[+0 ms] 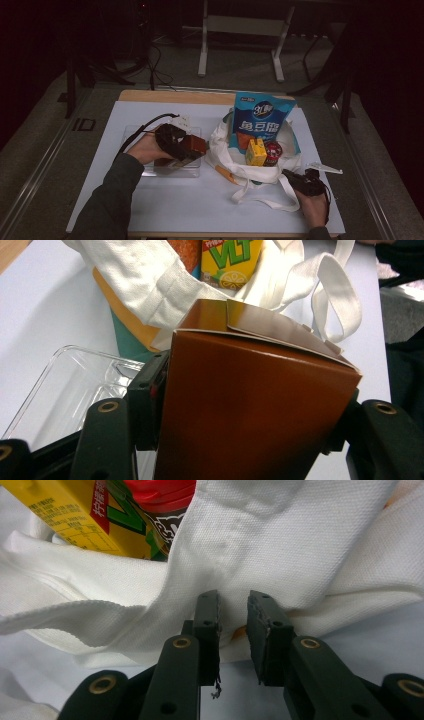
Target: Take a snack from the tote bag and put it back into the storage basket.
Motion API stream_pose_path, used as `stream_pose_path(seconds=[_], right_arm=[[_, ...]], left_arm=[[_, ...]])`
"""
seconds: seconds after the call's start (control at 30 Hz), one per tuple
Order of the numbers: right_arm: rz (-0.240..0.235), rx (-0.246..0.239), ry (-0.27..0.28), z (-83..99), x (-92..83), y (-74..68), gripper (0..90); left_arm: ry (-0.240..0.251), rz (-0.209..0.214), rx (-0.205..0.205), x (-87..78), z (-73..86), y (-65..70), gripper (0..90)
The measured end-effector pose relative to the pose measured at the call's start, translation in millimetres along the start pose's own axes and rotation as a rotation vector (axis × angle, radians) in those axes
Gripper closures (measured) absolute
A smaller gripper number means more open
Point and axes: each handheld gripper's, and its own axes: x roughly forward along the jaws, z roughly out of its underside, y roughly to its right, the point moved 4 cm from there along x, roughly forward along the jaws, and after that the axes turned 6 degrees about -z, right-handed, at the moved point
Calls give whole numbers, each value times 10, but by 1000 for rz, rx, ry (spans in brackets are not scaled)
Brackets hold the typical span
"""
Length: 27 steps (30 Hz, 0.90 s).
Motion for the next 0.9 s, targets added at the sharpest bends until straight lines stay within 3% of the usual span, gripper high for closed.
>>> stream_pose_path(seconds=[0.13,0.27,0.43,0.57,0.7,0.9], right_arm=[[0,2,-1,1,-1,-2,748],[0,2,-1,0,-1,-1,748],[0,-1,0,0,1,0,748],[1,-2,0,0,0,-1,748],[1,-1,0,0,0,-1,748],[1,-1,0,0,0,-1,748]], left_arm=[[-6,-12,0,-14,-4,-11,404],[-43,-53,35,-107,0,-60,427],[-54,-72,36,-203,39,-96,435],[-75,-74,56,-252,55,-99,438],[-143,-76,95,-265,67,-82,438],[-147,-88,95,-298,95,-95,440]])
